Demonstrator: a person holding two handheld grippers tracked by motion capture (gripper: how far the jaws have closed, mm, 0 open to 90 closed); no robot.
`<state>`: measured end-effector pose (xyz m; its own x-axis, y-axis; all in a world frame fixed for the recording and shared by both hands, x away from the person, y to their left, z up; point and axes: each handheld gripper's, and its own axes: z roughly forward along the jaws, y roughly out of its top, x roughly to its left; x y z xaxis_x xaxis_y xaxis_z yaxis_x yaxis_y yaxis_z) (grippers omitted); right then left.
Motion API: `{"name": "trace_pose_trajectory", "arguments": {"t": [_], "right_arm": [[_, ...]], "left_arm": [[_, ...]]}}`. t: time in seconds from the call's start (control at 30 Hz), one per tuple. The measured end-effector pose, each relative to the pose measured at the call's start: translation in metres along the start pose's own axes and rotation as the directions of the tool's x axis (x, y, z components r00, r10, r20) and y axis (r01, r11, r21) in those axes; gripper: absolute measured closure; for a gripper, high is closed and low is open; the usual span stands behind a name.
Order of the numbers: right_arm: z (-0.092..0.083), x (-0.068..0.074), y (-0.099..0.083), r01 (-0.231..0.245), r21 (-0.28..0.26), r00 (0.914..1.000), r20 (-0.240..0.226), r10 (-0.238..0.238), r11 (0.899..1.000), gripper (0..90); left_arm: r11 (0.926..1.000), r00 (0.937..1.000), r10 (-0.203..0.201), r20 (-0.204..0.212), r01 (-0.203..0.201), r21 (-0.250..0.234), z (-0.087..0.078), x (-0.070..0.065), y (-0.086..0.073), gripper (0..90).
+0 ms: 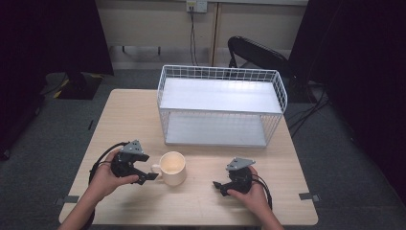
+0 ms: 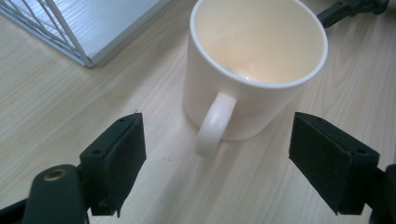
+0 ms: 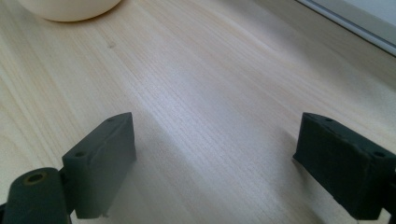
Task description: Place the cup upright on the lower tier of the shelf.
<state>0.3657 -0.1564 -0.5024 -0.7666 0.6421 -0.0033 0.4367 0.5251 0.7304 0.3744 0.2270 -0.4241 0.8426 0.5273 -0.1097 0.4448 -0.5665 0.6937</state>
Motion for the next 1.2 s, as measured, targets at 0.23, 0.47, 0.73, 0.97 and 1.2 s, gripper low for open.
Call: {"name": "trace_pose_trajectory", "arguments": {"t": [0.23,0.47,0.73,0.97,1.2], "right_arm": [[0.0,0.0,0.0,0.0,0.0,1.0,0.0,0.0,1.0,11.2],[0.0,0.0,0.0,0.0,0.0,1.0,0.0,0.0,1.0,11.1],[0.0,0.0,0.0,0.0,0.0,1.0,0.001,0.0,1.0,11.2],[0.0,0.0,0.0,-0.001,0.0,1.0,0.001,0.001,1.0,11.1],[0.0,0.0,0.0,-0.001,0.0,1.0,0.002,0.001,1.0,11.2]], "left_arm": [[0.9997,0.9996,-0.026,-0.007,0.026,-0.004,0.002,0.003,0.011,17.4],[0.9987,0.9985,-0.05,-0.023,0.05,0.006,0.006,0.005,0.019,15.2],[0.9962,0.9956,-0.088,-0.035,0.087,-0.006,0.008,0.007,0.028,16.3],[0.9943,0.9933,-0.107,-0.046,0.107,0.003,0.012,0.007,0.037,16.3],[0.9894,0.9885,-0.143,-0.05,0.144,0.018,0.02,0.01,0.039,16.1]]}}
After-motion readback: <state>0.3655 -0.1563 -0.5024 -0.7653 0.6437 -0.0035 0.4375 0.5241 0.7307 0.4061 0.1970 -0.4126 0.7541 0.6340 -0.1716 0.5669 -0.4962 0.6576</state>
